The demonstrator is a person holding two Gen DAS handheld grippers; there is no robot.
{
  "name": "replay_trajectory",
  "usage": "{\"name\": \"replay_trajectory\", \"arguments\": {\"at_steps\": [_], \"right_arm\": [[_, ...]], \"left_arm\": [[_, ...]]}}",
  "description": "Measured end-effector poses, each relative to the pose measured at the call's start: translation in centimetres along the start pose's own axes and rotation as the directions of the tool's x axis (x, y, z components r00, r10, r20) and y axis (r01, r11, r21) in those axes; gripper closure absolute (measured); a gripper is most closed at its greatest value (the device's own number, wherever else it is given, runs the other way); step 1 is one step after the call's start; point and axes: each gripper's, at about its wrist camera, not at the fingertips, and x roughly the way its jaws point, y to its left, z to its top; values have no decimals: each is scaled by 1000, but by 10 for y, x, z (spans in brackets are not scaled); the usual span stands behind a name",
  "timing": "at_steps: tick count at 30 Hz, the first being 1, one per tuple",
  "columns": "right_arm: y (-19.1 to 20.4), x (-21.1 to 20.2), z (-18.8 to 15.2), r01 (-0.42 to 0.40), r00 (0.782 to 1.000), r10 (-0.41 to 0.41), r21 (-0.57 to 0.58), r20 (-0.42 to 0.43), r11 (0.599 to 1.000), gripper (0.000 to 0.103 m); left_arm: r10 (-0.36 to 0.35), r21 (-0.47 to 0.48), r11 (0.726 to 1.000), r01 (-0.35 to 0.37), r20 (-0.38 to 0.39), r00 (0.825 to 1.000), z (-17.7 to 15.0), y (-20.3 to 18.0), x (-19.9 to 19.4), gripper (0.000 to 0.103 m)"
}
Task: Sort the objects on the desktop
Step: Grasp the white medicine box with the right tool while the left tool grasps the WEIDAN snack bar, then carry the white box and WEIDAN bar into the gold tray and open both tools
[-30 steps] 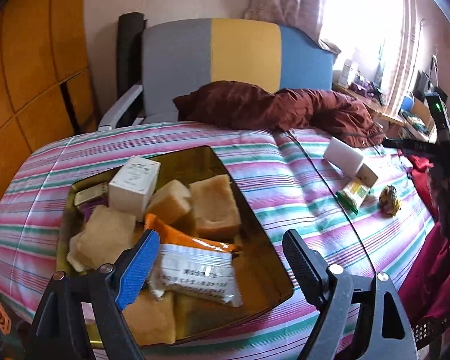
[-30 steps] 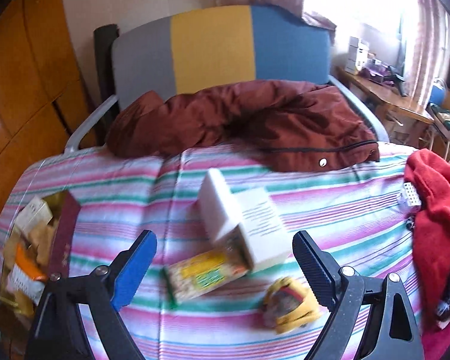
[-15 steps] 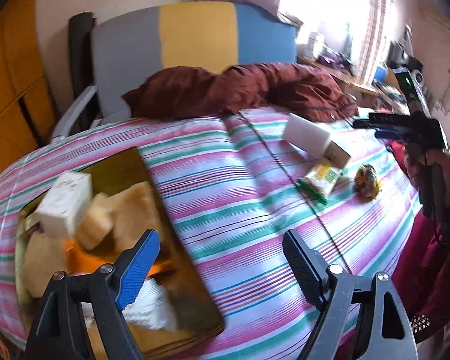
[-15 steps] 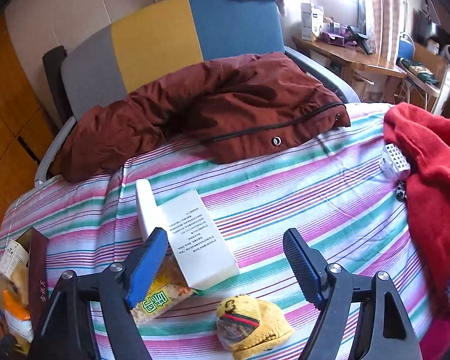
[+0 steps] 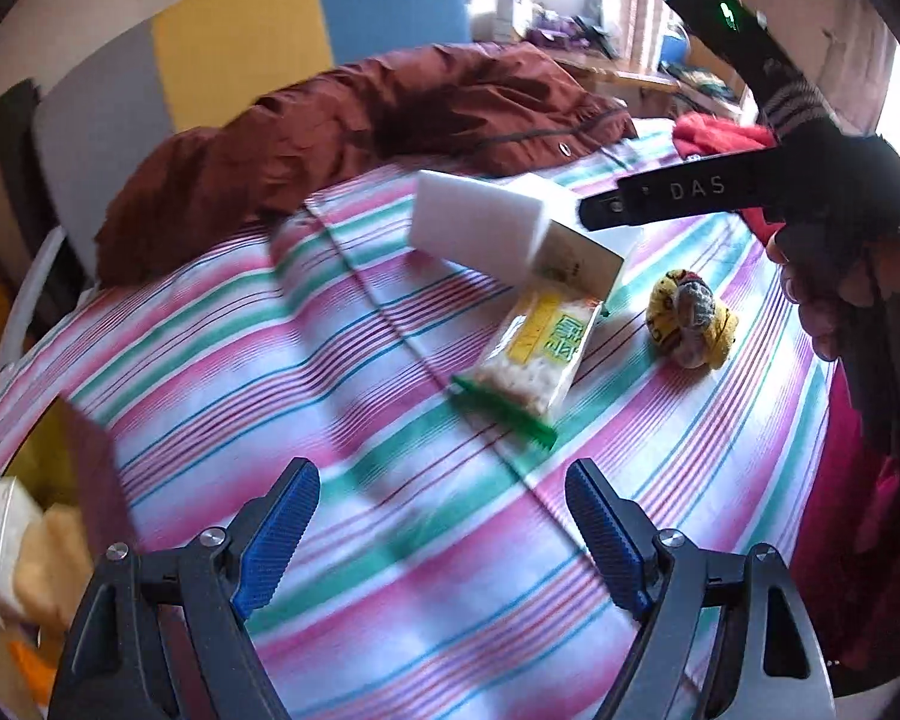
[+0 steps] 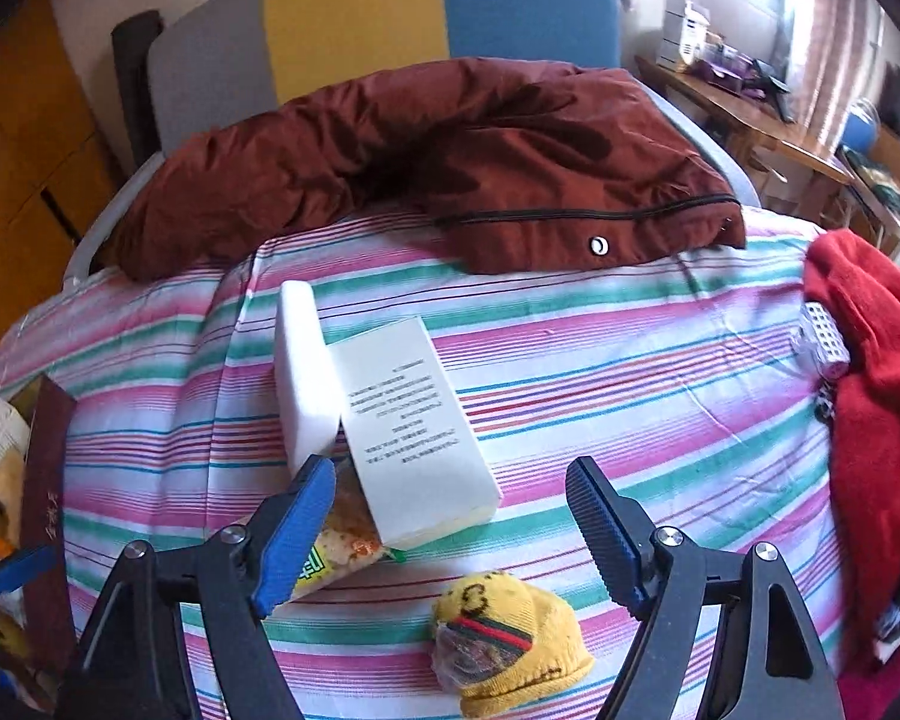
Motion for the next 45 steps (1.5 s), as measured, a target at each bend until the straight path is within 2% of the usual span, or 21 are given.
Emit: {"name": "replay_trajectory", "arguments": {"at_steps": [2, 9, 12, 13, 15, 16, 21, 24, 32, 33, 35, 36, 37, 42, 45], "right_arm": [[3, 4, 1, -10, 1000, 10, -17, -6, 1000, 23], [12, 23, 4, -5, 999, 1, -78, -43, 997, 23], [16, 28, 5, 5, 999, -10, -100, -52, 995, 24], [18, 29, 6, 9, 998, -15, -111, -53, 994, 26], [20, 31, 6, 17, 998, -25, -127, -61, 992, 39], [20, 33, 6, 25, 997, -35, -136, -69, 990, 42], [20, 36, 5, 28, 996, -40, -139, -84, 990, 45], [20, 35, 5, 25, 996, -37, -140, -84, 990, 46], [17, 34, 2, 34, 994, -45, -111, -98, 993, 51], [17, 34, 2, 36, 994, -47, -112, -99, 993, 51], [16, 32, 0, 45, 993, -57, -111, -102, 993, 51], [15, 31, -2, 52, 992, -63, -108, -105, 993, 51], [13, 29, -3, 54, 992, -65, -103, -108, 993, 52], [4, 18, -6, 55, 993, -63, -87, -100, 995, 52], [-1, 16, -4, 64, 994, -70, -68, -86, 996, 53]], "left_arm": [[-27, 25, 999, 26, 15, 1000, 9, -6, 8, 17], [-114, 64, 991, 117, -48, 992, 34, -9, 41, 17], [-129, 83, 987, 135, -71, 989, 41, -11, 56, 17], [-131, 93, 986, 138, -74, 989, 42, -13, 58, 17], [-130, 109, 984, 138, -76, 989, 44, -18, 63, 17], [-135, 116, 983, 143, -75, 988, 46, -20, 65, 17], [-121, 144, 981, 133, -93, 988, 53, -26, 81, 18], [-121, 128, 983, 134, -108, 987, 55, -26, 89, 23], [-91, 125, 987, 103, -97, 991, 52, -27, 95, 23], [-90, 121, 987, 102, -95, 991, 52, -26, 95, 25], [-73, 113, 990, 82, -83, 994, 51, -24, 92, 36], [-69, 108, 991, 78, -80, 994, 50, -22, 92, 46], [-65, 104, 992, 73, -77, 995, 50, -20, 90, 50], [-63, 87, 994, 70, -74, 995, 40, -19, 81, 52], [-73, 45, 996, 77, -70, 995, 31, -14, 74, 52]]}}
